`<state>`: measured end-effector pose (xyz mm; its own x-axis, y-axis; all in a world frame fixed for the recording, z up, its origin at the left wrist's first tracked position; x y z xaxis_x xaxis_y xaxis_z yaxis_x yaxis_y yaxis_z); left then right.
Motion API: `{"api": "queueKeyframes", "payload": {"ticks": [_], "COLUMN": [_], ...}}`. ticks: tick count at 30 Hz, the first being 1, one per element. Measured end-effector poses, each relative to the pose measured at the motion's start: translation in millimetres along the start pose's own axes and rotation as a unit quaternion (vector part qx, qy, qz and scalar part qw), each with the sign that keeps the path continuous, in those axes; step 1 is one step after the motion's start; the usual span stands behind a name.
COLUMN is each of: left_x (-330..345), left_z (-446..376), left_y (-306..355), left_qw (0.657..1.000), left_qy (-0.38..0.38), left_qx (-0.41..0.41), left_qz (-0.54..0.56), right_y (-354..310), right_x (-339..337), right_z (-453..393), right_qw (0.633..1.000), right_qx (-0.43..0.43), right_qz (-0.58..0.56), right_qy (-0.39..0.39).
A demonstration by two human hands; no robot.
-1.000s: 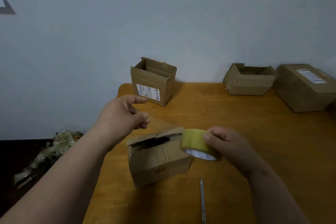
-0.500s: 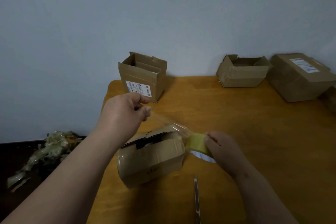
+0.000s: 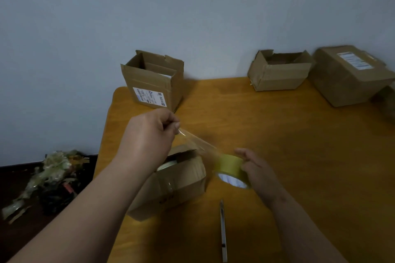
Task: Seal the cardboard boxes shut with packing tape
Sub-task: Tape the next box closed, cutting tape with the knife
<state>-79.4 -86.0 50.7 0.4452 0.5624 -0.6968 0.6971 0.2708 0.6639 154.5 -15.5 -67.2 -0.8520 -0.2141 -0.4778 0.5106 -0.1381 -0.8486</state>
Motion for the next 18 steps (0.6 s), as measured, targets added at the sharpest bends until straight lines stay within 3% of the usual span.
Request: {"api": "queueKeyframes", "payload": {"ticks": [4,8,16,18], "left_x": [12.5,28.0,51.8,53.9], "left_z": [7.1,23.8,40.5,40.4], "left_y": [-4.6,-3.9,-18.9,-24.2], "left_qw": [1.0,1.0,0.999,0.999], "left_qy": [-0.015,-0.022,-0.034,-0.043], "left_qx": [-0.004,0.015,0.013,0.011], "left_qz": [-0.018,-0.012,-0.003,-0.012], "right_y": [16.5,22.9,46.9,57.3], "right_x": [2.1,8.2,19.2,19.3], "right_z": [-12.2,-19.4,-26.4,-26.4], "right_qw": [0.982,0.949,0.925,0.944], "right_qx": [-0.095,-0.125,-0.154,-0.135], "right_qz": [0.163,0.288,0.347,0.301], "right_qy": [-0.005,0.016,0.014,0.0]}}
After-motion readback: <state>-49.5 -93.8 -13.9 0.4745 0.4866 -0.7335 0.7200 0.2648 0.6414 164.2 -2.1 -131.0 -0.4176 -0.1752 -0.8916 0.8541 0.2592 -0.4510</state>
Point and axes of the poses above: each hand's wrist, its own z-axis away from the middle knuckle, its own x-axis out of the palm, y = z × x, the point moved 2 cm from there along -z, towards the middle knuckle, and after that the axes turned 14 degrees about y, right-handed, at the moved point
